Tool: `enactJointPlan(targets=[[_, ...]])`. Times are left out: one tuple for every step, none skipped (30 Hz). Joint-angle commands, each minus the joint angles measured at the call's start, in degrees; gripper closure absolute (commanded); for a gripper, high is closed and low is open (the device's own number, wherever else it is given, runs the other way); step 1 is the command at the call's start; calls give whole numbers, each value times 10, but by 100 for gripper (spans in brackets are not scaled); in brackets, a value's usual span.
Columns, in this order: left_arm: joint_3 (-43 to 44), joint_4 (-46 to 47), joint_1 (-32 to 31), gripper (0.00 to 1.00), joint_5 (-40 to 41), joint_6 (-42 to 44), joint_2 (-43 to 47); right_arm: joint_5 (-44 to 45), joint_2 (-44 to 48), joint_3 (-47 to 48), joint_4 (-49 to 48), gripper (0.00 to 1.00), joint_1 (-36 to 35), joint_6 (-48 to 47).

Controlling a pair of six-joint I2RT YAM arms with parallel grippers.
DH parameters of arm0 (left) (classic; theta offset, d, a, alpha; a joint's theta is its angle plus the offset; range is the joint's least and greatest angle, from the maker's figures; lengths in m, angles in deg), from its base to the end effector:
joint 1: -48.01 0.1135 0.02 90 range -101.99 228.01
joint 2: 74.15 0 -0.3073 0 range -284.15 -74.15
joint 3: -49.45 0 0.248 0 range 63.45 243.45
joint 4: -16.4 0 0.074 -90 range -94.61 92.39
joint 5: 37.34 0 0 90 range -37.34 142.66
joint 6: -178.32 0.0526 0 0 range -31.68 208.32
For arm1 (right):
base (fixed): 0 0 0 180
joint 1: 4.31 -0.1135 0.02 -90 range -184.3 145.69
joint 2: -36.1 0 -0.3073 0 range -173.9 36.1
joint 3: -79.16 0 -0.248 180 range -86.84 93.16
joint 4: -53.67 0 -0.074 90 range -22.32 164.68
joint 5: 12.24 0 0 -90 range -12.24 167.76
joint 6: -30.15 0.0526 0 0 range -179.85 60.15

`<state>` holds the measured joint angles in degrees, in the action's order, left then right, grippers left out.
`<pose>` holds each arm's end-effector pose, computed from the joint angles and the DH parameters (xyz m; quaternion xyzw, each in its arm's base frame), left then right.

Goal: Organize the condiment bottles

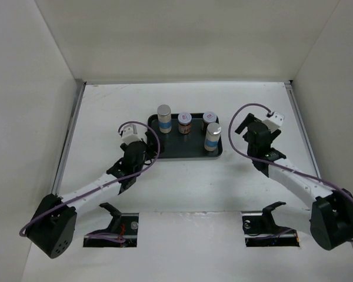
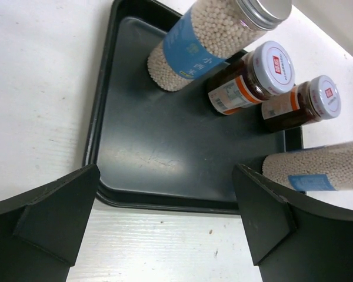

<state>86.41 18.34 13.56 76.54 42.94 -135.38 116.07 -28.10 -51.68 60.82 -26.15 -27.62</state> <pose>0.1861 -0.1019 0.2345 -0.1921 0.7980 -0.2177 0.5281 0.2279 0.0562 0.2823 0.2533 0.7642 -0.0031 0.5931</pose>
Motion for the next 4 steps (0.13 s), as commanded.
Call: enactJointPlan(targets=[[36, -11, 10, 0, 13, 14, 17, 5, -35, 22, -36, 0, 11, 20], [43, -20, 14, 0, 17, 16, 16, 2, -46, 30, -37, 0, 10, 20], [50, -34, 16, 0, 22, 18, 15, -2, -54, 38, -34, 0, 8, 23], [58, -47, 18, 0, 33, 21, 15, -2, -58, 40, -33, 0, 6, 28]])
